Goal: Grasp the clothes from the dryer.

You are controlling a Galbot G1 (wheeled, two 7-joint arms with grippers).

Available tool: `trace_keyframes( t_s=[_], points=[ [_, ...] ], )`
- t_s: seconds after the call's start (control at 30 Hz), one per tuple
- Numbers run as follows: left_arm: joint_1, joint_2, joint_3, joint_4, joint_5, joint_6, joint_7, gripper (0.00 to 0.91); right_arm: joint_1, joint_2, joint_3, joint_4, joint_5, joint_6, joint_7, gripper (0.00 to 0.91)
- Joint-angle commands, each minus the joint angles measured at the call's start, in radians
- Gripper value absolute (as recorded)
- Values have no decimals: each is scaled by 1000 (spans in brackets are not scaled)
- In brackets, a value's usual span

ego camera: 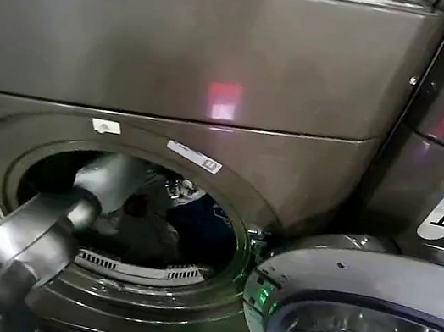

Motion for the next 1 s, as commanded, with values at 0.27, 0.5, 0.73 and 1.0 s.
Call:
trace_keyframes(
  t_s=[0.27, 0.5, 0.73, 1.0],
  points=[
    [-8, -10, 31, 52, -10, 5, 30, 57, 9, 1, -4, -3, -2, 3, 0, 907],
    [-24, -10, 47, 52, -28, 3, 38, 23, 8, -1, -4, -10, -2, 4, 1, 907],
    [-28, -19, 58, 56, -33, 4, 54, 0, 4, 3, -3, -8, -2, 6, 1, 907],
    [-30, -17, 59, 60, -31, 2, 57, 0, -2, 7, 1, -6, -1, 10, 2, 907]
  ],
)
